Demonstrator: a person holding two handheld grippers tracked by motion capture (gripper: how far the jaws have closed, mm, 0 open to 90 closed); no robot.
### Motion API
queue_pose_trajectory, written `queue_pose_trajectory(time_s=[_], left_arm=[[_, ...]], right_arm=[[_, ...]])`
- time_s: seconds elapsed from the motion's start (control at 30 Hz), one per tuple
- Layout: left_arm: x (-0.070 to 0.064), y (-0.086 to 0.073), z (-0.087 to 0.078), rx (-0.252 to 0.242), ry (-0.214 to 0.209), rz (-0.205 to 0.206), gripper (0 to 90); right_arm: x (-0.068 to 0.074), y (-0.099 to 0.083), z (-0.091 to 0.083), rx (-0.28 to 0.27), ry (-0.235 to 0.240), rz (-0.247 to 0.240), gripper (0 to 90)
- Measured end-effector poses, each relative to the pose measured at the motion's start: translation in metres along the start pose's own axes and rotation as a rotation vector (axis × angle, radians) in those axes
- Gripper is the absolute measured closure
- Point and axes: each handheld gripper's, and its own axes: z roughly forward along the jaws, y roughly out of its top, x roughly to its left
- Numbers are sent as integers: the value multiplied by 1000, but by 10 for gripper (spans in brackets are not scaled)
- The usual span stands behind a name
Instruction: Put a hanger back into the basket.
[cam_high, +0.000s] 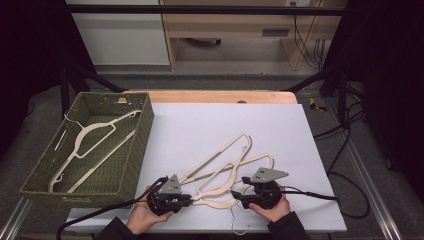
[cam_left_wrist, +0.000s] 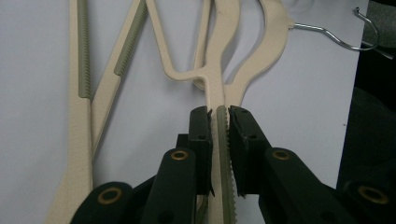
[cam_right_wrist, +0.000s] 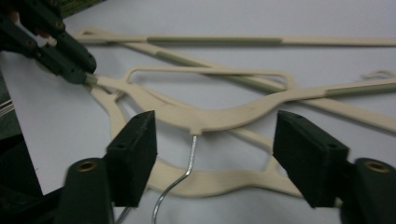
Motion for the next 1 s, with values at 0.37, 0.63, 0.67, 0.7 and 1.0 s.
queue_pose_trajectory(time_s=[0.37, 0.63, 0.67, 0.7, 1.0], left_arm=[[-4, -2, 3, -8, 18, -4, 795], [-6, -3, 4, -17, 14, -11, 794], [-6, -3, 3, -16, 10, -7, 793], [-6, -3, 3, -22, 4, -8, 792], [-6, 3, -5, -74, 28, -17, 622]], right_arm=[[4, -5, 27, 133, -5, 5, 736], [3, -4, 27, 159, -1, 39, 879], [3, -3, 26, 159, -9, 53, 882], [3, -2, 26, 159, -8, 56, 885], [4, 6, 19, 162, -32, 55, 893]])
